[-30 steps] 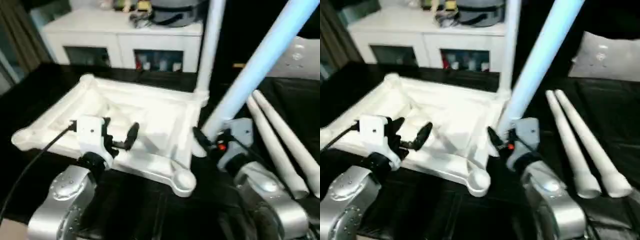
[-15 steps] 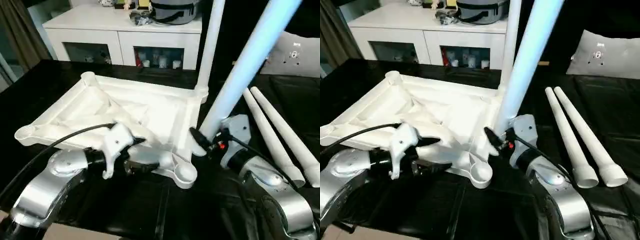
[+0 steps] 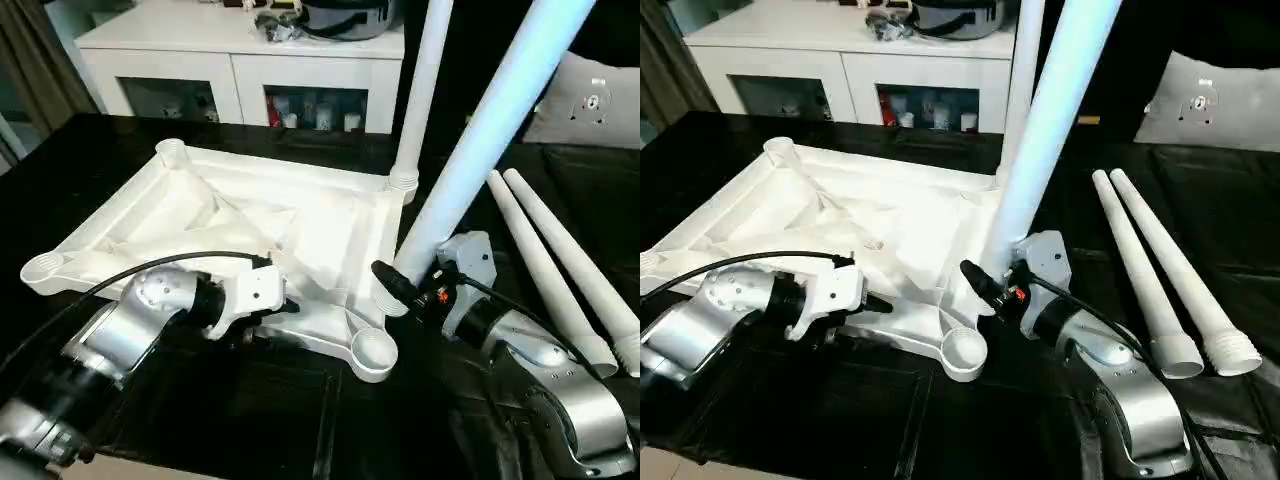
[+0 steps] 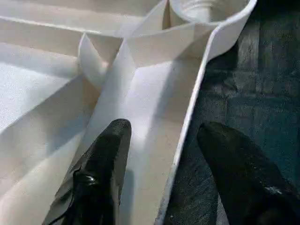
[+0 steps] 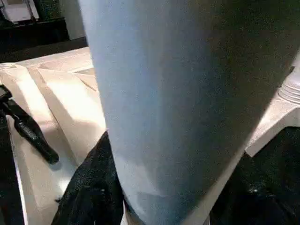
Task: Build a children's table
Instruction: Pick table leg
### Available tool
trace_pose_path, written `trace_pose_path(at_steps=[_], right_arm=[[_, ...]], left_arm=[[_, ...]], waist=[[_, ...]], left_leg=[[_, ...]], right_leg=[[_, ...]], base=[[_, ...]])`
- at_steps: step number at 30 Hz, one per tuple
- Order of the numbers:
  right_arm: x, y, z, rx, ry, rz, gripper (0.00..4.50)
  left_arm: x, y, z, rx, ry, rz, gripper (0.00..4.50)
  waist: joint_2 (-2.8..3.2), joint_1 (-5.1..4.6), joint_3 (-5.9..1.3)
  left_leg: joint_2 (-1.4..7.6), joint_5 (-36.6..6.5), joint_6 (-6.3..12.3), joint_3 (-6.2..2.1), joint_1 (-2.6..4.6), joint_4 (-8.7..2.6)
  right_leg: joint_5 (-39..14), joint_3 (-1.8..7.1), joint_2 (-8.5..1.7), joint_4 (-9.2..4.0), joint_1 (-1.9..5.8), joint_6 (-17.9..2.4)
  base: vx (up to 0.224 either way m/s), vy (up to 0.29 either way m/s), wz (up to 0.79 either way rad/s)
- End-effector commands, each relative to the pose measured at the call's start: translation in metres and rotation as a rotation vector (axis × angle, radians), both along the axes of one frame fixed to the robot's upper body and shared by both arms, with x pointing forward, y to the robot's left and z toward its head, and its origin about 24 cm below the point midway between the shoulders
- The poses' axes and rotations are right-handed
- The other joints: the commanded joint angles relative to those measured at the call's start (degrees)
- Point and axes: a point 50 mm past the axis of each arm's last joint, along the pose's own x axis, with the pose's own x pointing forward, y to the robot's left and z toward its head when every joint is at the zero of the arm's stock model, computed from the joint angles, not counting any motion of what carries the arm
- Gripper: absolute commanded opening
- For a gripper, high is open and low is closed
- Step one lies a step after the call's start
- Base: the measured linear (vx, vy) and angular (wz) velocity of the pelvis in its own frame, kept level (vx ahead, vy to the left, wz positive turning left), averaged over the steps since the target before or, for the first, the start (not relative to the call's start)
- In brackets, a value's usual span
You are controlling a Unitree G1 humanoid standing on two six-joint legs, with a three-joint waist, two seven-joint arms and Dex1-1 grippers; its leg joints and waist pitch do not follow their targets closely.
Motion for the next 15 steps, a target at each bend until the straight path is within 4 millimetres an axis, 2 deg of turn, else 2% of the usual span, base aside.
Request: trace_pose_path(at_steps=[1, 5, 8, 9, 10, 12, 15], right_arm=[[-0.0042, 0.0010, 0.0049, 0.026, -0.023, 0.022, 1.90], [-0.0070, 0.0002, 0.0037, 0.030, -0.012, 0.028, 1.90], [-0.0092, 0.0005, 0.0023, 0.027, -0.005, 0.035, 1.90], [-0.0099, 0.0007, 0.0019, 0.025, -0.004, 0.039, 1.90], [-0.0101, 0.0010, 0.0019, 0.026, -0.004, 0.040, 1.90], [-0.0101, 0.0011, 0.0019, 0.027, -0.003, 0.040, 1.90], [-0.0135, 0.0027, 0.0015, 0.031, -0.003, 0.042, 1.90]], left_arm=[[0.0003, -0.0006, -0.0028, 0.019, 0.008, -0.034, 2.41], [0.0032, -0.0022, -0.0037, 0.013, 0.030, -0.063, 1.98], [0.0017, -0.0018, -0.0037, 0.014, 0.042, -0.077, 1.95], [0.0015, -0.0015, -0.0038, 0.014, 0.047, -0.082, 1.89], [0.0013, -0.0014, -0.0041, 0.015, 0.049, -0.089, 1.60], [0.0013, -0.0015, -0.0043, 0.018, 0.047, -0.092, 1.56], [0.0020, -0.0044, -0.0055, 0.018, 0.049, -0.118, 1.40]], waist=[[-0.42, 0.28, -3.23], [-0.51, 0.45, -2.99], [-0.45, 0.59, -2.79], [-0.36, 0.59, -2.79], [-0.19, 0.61, -2.88], [-0.32, 0.57, -2.91], [0.11, 0.70, -3.07]], left_leg=[[4.38, -6.7, 2.68, -1.31, 1.50, -3.73], [4.66, -9.6, 1.81, -1.21, 1.71, -4.08], [4.82, -11.9, 0.73, -1.13, 1.89, -4.39], [4.82, -11.9, 0.64, -1.18, 1.86, -4.42], [4.79, -11.6, 0.52, -1.14, 1.85, -4.41], [4.75, -11.1, 0.66, -1.13, 1.74, -4.38], [4.64, -9.4, 1.38, -1.15, 1.65, -4.15]], right_leg=[[10.6, 2.04, -5.59, -3.87, 1.56, -12.6], [5.1, 2.13, -5.64, -4.20, 1.31, -13.5], [1.3, 2.24, -5.73, -4.41, 1.04, -13.5], [1.1, 2.25, -5.77, -4.39, 1.06, -13.5], [1.7, 2.25, -5.74, -4.37, 1.04, -13.4], [2.9, 2.25, -5.71, -4.30, 1.09, -13.4], [6.7, 2.19, -5.71, -4.13, 1.17, -13.3]], base=[[0.000, 0.000, 0.00], [0.000, 0.000, 0.00], [0.000, 0.000, 0.00], [0.000, 0.000, 0.00], [0.000, 0.000, 0.00], [0.000, 0.000, 0.00], [0.000, 0.000, 0.00]])
